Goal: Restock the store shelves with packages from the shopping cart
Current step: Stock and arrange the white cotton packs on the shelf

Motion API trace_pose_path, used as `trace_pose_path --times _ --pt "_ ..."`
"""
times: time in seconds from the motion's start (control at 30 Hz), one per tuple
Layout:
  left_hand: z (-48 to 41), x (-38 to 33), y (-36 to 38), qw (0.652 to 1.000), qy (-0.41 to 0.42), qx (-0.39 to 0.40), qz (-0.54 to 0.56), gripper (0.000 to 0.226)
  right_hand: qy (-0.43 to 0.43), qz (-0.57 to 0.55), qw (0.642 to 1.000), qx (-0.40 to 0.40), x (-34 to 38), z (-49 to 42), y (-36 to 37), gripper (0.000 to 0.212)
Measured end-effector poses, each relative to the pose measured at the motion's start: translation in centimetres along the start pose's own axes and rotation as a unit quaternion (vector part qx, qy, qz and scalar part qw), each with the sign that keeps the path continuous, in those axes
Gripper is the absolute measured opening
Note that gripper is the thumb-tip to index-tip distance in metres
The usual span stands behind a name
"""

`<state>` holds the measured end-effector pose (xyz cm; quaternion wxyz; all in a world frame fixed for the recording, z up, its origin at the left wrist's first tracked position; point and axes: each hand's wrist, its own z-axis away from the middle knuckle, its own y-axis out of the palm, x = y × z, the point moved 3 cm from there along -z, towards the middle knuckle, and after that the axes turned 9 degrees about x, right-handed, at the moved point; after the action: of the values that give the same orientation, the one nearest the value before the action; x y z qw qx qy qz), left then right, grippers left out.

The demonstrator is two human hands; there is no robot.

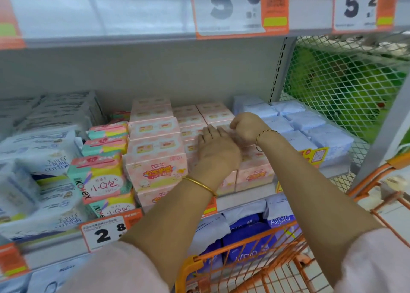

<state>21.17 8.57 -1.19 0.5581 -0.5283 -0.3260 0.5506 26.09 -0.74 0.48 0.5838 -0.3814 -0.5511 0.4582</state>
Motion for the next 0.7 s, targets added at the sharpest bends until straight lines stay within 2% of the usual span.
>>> trace_pose_path --times 0.2,0.3,0.4,0.53,0.63,0.7 --pt "-1.4 0.5 0.6 1.000 -0.006 -0.002 -0.004 0.058 -0.003 -0.002 1.000 -0.025 0.6 -2.9 -1.1 0.035" --pt "-2.0 0.7 0.3 1.000 -0.009 -0.015 0.002 0.058 -0.003 0.002 1.000 0.009 1.2 -4.9 -0.4 0.022" --pt "-2.6 1.0 0.4 1.000 -0.010 -0.015 -0.006 0.058 0.009 0.025 0.999 0.042 1.1 -6.0 0.2 0.040" --pt "-2.8 1.1 0.7 1.000 -0.008 -0.022 0.001 0.059 0.014 0.047 0.998 0.026 1.5 -7.0 -0.4 0.024" --pt "-2.7 1.3 0.7 1.000 -0.010 -0.025 -0.006 0.059 -0.018 0.068 0.997 -0.010 2.1 -8.1 -0.6 0.039" --pt "-2.8 1.4 0.7 1.000 -0.012 -0.020 -0.006 0.059 -0.021 0.079 0.997 0.009 2.1 -8.9 0.0 0.036"
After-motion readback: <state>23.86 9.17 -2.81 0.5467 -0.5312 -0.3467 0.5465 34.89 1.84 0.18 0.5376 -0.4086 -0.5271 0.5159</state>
